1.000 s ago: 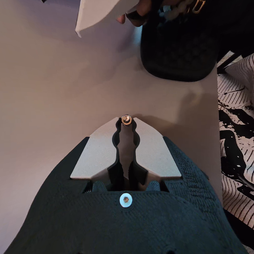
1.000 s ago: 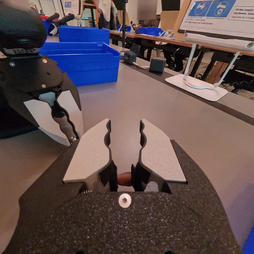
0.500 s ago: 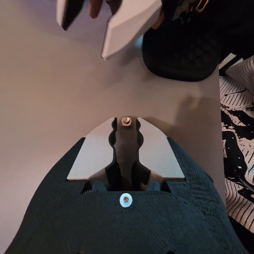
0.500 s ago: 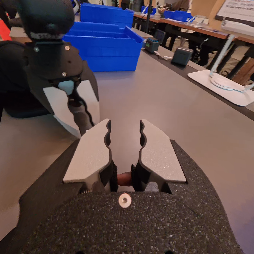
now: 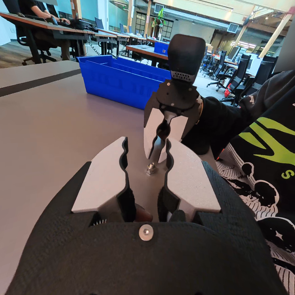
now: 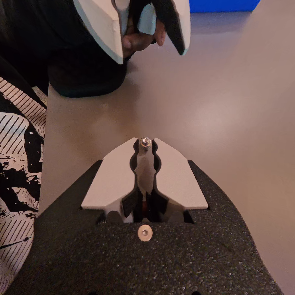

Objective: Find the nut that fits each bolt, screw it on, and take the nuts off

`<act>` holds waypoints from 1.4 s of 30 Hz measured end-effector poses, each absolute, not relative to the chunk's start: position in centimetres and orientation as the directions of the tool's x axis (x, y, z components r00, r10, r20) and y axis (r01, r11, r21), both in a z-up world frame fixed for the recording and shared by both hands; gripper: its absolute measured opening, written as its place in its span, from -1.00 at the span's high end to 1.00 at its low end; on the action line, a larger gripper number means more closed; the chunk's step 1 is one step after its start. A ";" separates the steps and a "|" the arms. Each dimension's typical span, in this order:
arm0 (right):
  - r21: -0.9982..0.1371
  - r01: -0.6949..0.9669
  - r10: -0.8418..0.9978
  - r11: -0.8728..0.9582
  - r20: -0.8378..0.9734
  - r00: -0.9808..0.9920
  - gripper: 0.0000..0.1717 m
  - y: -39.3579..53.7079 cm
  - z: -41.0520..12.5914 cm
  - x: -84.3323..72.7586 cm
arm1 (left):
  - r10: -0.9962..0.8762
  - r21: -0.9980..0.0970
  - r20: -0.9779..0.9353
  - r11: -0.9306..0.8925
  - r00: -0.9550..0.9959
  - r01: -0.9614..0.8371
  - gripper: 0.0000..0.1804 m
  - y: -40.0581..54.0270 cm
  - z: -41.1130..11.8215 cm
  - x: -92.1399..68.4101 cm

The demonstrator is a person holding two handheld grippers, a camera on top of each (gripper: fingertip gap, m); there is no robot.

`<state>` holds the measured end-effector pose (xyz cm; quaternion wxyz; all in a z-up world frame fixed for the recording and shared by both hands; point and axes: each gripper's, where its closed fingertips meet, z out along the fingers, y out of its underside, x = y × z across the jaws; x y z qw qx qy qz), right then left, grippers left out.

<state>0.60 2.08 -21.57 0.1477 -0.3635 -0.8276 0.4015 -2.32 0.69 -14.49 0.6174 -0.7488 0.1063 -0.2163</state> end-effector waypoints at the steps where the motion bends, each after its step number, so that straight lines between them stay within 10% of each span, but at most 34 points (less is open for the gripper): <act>1: -0.766 0.486 0.718 0.420 -0.047 -0.694 0.82 2.0 -21.8 0.6 | -0.427 -0.971 0.189 -0.218 0.884 0.103 0.49 0.7 -14.6 -2.3; 26: -0.893 0.373 0.732 0.252 -0.076 -0.677 0.91 2.3 -15.6 -0.2 | -0.352 -0.945 -0.045 -0.289 0.935 -0.154 0.45 2.4 -16.6 -0.3; 42: -0.918 0.285 0.655 0.276 -0.038 -0.755 0.91 0.6 -12.8 0.6 | -0.446 -0.969 -0.029 -0.206 0.895 -0.134 0.79 2.3 -15.6 1.8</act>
